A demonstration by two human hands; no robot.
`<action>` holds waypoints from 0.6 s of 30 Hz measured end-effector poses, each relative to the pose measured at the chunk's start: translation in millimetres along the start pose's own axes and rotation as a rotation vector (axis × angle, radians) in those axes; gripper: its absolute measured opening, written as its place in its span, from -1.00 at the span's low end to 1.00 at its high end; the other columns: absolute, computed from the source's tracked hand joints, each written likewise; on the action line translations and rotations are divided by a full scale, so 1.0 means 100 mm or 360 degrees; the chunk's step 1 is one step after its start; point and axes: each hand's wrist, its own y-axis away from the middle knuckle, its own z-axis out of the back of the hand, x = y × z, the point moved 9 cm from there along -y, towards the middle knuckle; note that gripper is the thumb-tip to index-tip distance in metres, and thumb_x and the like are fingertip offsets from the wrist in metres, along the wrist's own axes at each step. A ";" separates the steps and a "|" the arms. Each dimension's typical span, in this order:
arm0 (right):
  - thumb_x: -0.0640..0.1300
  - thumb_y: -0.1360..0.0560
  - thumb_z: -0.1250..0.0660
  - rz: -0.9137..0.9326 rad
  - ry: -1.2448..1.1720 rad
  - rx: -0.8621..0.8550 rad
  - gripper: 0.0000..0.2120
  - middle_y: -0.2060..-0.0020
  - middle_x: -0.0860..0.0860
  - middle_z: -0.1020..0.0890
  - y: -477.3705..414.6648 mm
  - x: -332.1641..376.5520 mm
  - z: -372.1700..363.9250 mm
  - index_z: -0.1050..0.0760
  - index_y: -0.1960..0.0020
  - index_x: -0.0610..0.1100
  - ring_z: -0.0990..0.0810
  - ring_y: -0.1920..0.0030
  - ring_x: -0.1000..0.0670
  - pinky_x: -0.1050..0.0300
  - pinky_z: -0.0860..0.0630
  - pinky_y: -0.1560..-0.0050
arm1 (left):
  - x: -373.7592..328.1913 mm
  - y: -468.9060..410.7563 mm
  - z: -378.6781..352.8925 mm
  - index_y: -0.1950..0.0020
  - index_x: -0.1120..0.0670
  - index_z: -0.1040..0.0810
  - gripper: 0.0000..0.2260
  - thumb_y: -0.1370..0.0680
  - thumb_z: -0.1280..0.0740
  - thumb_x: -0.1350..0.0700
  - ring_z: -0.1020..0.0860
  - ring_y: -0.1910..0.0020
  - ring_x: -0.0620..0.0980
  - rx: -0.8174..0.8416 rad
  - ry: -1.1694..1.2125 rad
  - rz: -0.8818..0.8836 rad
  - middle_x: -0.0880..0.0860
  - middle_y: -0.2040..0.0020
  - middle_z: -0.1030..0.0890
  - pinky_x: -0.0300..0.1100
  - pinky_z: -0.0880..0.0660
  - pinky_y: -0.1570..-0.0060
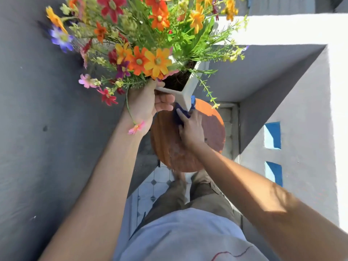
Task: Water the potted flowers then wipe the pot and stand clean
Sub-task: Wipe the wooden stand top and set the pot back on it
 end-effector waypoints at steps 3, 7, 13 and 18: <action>-0.12 -0.56 -0.22 0.0177 -0.0019 0.0178 -0.48 -0.30 -0.15 -0.31 0.45 0.48 -0.40 -0.28 -0.50 0.08 -0.29 -0.26 -0.23 -0.10 -0.54 0.06 | 0.02 0.01 0.00 0.17 0.17 -0.44 -0.71 -0.68 -0.05 0.20 -0.57 0.57 -0.15 0.0004 -0.0041 0.0005 0.04 0.56 -0.56 -0.32 -0.45 0.60; -0.17 -0.56 -0.26 0.0279 0.0024 0.0349 -0.50 -0.25 -0.16 -0.35 0.98 0.64 -0.80 -0.33 -0.47 0.08 -0.34 -0.17 -0.26 -0.14 -0.60 0.23 | 0.02 0.04 -0.03 0.18 0.18 -0.46 -0.72 -0.67 -0.07 0.21 -0.57 0.58 -0.15 0.0014 -0.0062 -0.0010 0.10 0.50 -0.57 -0.31 -0.46 0.61; -0.15 -0.50 -0.30 0.0195 0.0073 0.0098 -0.51 -0.22 -0.12 -0.39 0.99 -0.13 -0.34 -0.41 -0.42 0.07 -0.38 -0.14 -0.20 -0.07 -0.61 0.16 | -0.05 0.08 -0.10 0.19 0.18 -0.45 -0.73 -0.65 -0.07 0.25 -0.58 0.55 -0.13 0.0043 -0.0042 -0.0087 0.01 0.58 -0.55 -0.31 -0.46 0.59; -0.18 -0.46 -0.31 -0.0335 0.0032 -0.0309 -0.51 -0.23 -0.18 -0.41 0.50 -1.20 0.44 -0.49 -0.39 0.03 -0.40 -0.19 -0.27 -0.12 -0.47 -0.20 | -0.04 0.13 -0.16 0.18 0.18 -0.45 -0.75 -0.65 -0.08 0.24 -0.58 0.55 -0.13 0.0081 -0.0077 -0.0102 0.01 0.59 -0.56 -0.31 -0.46 0.59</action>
